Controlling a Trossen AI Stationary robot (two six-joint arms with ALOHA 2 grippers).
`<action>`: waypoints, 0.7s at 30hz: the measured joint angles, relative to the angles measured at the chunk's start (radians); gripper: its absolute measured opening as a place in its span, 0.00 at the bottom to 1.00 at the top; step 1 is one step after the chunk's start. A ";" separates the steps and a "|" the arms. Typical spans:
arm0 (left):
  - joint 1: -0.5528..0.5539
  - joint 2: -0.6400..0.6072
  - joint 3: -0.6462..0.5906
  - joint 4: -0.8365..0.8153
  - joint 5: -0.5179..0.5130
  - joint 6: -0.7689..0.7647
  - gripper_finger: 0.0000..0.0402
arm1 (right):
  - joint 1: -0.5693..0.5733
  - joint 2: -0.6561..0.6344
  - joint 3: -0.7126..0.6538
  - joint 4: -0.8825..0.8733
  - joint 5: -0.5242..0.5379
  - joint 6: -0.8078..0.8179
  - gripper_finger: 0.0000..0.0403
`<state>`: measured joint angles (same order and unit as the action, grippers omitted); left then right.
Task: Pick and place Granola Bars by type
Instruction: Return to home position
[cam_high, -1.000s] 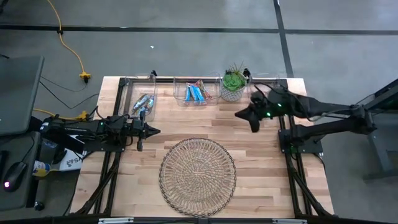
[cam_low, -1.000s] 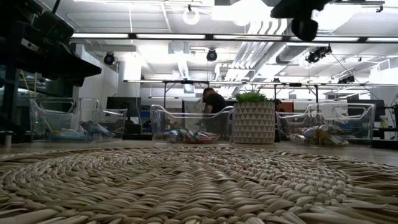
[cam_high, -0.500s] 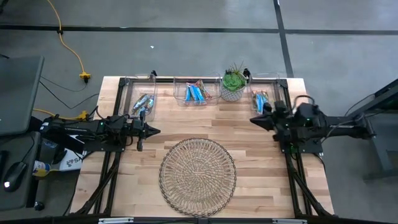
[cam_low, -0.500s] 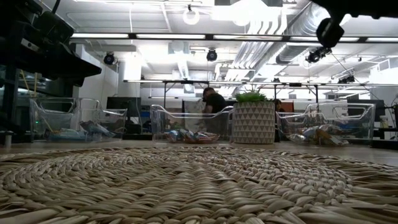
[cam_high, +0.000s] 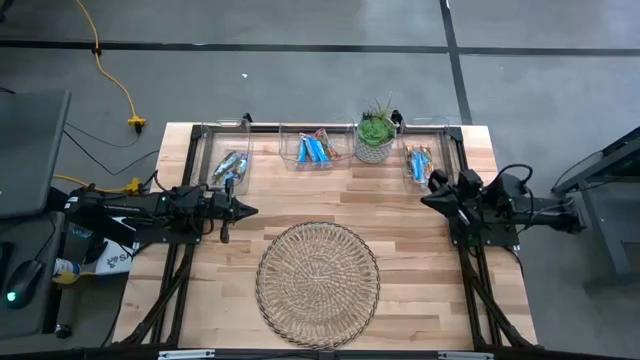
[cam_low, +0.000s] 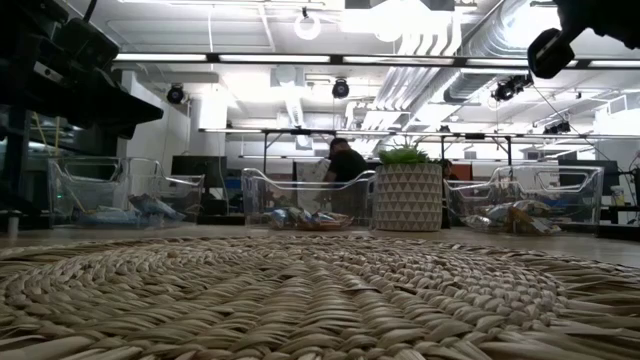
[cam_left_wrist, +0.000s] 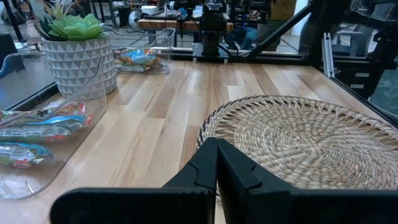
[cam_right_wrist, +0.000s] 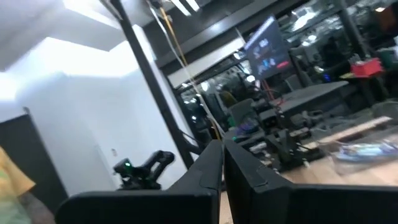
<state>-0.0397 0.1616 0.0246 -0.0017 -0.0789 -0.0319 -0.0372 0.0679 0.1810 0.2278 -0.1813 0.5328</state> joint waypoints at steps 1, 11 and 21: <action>0.000 0.000 0.000 0.000 0.000 0.000 0.00 | 0.000 -0.011 -0.012 0.014 -0.010 0.002 0.00; 0.000 0.000 0.000 0.000 0.000 0.000 0.00 | 0.000 -0.060 -0.116 0.164 -0.103 0.005 0.00; 0.000 0.000 0.000 0.000 0.000 0.000 0.00 | 0.012 -0.061 -0.116 0.168 -0.172 -0.011 0.00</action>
<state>-0.0397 0.1616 0.0246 -0.0017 -0.0788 -0.0315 -0.0254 0.0071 0.0650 0.3959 -0.3531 0.5222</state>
